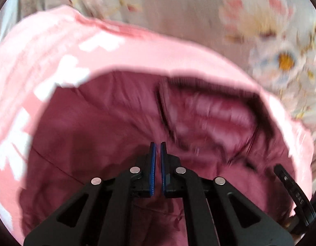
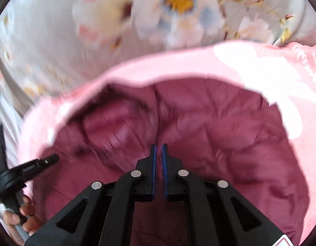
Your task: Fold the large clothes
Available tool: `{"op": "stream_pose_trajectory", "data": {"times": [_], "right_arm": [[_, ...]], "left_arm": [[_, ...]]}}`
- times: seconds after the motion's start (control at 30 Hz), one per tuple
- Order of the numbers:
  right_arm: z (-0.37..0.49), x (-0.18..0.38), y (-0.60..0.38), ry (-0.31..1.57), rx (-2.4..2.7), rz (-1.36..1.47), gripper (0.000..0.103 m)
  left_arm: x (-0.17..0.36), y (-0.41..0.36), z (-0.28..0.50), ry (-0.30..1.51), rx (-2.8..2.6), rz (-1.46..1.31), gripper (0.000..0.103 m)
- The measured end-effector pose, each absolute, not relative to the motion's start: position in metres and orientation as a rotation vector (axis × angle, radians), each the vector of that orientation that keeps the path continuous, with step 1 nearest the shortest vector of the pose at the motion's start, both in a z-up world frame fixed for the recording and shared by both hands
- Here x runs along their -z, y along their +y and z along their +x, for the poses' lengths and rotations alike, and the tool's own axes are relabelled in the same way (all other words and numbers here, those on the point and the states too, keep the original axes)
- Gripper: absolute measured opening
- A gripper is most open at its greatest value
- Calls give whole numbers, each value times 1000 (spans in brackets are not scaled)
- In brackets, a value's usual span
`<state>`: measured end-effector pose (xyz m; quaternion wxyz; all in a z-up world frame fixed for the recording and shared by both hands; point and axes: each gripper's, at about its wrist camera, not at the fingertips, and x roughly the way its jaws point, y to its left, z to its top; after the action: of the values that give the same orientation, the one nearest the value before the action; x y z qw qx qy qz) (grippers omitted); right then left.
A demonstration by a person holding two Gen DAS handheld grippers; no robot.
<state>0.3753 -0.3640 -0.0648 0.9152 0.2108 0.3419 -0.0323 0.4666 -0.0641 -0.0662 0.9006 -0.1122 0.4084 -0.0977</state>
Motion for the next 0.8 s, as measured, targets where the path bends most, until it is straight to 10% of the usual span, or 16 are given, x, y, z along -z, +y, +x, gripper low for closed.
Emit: {"op": "stream_pose_trajectory", "data": {"times": [0.17,0.8], "right_arm": [[407,43,-383,608,13,672,11],[462,91,-362,853,121,353,0]], "left_arm": [[34,-54,507,827,176,-388,26],[100,-95,545,974,135,-172,27]]}}
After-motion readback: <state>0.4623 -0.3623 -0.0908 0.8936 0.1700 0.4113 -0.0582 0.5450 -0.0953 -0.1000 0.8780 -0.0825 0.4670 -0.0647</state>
